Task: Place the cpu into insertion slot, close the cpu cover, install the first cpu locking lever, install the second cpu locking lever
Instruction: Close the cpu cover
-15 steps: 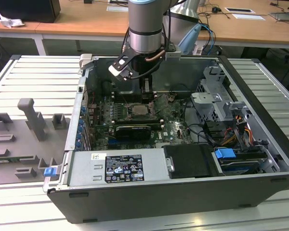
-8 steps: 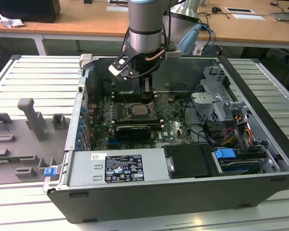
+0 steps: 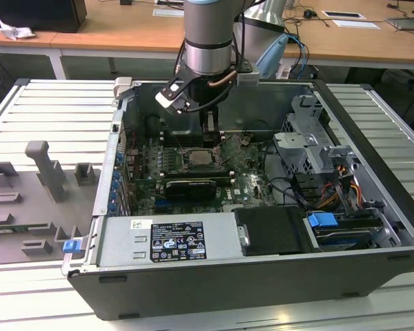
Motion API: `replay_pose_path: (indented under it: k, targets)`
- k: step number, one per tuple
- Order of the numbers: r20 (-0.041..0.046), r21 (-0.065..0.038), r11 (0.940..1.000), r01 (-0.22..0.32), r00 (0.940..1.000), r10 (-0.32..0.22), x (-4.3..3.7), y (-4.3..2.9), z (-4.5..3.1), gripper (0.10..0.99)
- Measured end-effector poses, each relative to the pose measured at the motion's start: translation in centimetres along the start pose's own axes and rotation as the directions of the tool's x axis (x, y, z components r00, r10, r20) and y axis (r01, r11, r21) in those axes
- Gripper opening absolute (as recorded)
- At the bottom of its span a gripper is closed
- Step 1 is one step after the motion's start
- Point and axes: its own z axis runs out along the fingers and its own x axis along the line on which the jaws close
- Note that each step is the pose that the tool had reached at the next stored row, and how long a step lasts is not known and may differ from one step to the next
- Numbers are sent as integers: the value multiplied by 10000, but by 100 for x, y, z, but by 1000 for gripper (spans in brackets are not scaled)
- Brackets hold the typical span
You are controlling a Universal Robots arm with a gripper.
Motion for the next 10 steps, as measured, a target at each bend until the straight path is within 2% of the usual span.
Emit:
replay_pose_path:
  k: [10]
  targets:
    - [23, -1, 10000, 1, 10000, -1, 0, 1, -17, 106]
